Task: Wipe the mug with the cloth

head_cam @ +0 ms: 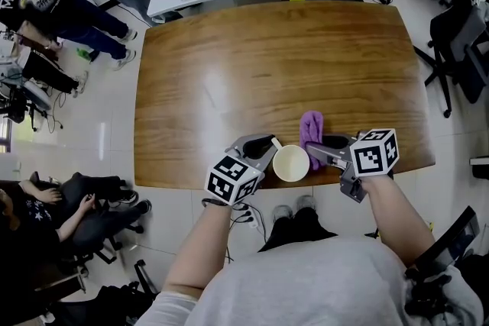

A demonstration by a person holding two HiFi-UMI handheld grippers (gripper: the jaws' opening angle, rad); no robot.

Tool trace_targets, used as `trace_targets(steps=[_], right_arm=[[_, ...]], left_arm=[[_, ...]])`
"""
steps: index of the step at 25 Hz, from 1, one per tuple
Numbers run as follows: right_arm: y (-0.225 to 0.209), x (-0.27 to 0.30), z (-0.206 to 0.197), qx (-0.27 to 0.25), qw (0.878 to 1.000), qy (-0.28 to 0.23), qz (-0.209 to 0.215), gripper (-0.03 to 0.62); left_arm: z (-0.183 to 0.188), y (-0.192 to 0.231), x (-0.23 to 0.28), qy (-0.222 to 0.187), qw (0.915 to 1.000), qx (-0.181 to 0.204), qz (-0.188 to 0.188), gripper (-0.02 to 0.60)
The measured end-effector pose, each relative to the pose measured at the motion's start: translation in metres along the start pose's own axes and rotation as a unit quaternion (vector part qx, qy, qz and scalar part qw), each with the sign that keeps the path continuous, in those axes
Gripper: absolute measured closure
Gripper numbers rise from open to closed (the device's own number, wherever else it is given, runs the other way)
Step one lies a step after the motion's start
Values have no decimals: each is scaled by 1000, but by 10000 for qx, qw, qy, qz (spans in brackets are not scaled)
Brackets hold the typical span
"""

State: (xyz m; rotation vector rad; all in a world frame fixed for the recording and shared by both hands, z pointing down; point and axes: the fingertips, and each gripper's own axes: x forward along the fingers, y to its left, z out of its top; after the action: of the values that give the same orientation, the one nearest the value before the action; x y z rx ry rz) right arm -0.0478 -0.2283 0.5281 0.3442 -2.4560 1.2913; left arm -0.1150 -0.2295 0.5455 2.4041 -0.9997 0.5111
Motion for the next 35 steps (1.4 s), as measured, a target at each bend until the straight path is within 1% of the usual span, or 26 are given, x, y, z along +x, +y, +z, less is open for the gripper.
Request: trace_targets(steps=[3,6,10,13,16,20,24,27,31,33,35], right_arm=[[-14,8,-10,-76,9994,230,-231,485],[-19,10,-14,-59,9991,283,-299,485],[-16,1,-9,-28,9995,137,-290,485],[-8,-13,-2,-44,9996,-30,-275,485],[3,-28,0,-28,9995,-199,-233,485],[21,-41,-5,-19,9992,-387,-130,485],[40,-43,-18,56,9985,-533,52,485],[45,-40,-27,217,9980,-580,108,485],[39,-32,-39,668,9955,-644,211,485],[29,-28,-46,811,9946,-637,131,485],[17,-22,-54,847,9949,-551,-72,485]], left_arm=[[0,0,1,-34,9999,-91,-29,555],[0,1,1,-29,9999,-102,-54,555],[-1,3,1,-90,9997,-246,-7,552],[0,7,-1,-210,9987,-446,86,548],[0,10,-2,-263,9980,-537,207,548],[0,16,-4,-371,9960,-706,398,546],[1,17,-6,-480,9941,-845,491,546],[2,16,-7,-532,9929,-926,517,545],[1,15,-10,-548,9920,-1008,532,543],[-1,14,-11,-569,9915,-1037,540,543],[-3,13,-13,-599,9910,-1073,540,541]])
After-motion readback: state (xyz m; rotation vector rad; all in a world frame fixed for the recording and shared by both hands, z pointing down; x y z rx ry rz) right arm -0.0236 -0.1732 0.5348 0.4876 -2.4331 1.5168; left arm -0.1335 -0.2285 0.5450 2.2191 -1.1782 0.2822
